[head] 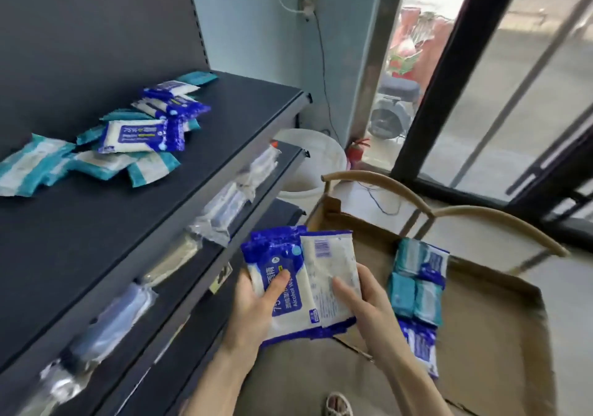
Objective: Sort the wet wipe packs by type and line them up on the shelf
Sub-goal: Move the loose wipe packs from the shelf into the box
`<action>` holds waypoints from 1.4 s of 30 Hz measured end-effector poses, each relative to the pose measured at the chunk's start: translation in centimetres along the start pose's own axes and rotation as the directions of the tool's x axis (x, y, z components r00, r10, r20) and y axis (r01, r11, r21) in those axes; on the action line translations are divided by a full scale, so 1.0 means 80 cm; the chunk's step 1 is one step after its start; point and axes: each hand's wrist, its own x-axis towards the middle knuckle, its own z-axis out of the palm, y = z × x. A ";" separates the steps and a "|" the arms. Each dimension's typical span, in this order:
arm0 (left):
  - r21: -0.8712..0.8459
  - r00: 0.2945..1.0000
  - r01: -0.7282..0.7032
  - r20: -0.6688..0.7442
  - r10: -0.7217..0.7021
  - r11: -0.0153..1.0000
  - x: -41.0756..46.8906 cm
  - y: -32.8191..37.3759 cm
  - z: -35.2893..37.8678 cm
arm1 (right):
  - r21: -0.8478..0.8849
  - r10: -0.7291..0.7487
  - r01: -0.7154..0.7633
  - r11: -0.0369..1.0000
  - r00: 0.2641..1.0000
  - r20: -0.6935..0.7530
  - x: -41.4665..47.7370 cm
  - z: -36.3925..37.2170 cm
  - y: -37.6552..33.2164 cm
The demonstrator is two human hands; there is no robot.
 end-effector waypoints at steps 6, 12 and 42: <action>0.109 0.945 0.217 0.226 -0.237 0.970 -0.002 -0.088 0.117 | 0.027 0.198 -0.196 0.980 0.963 -0.184 -0.026 -0.146 0.041; 0.192 0.866 0.371 0.280 -0.413 0.908 0.008 -0.183 0.253 | 0.050 0.242 -0.244 0.969 0.880 -0.408 -0.020 -0.285 0.094; 0.792 0.879 0.256 0.049 -0.475 0.554 0.173 -0.632 0.332 | -0.381 0.388 -0.651 0.656 0.724 -0.570 0.159 -0.473 0.471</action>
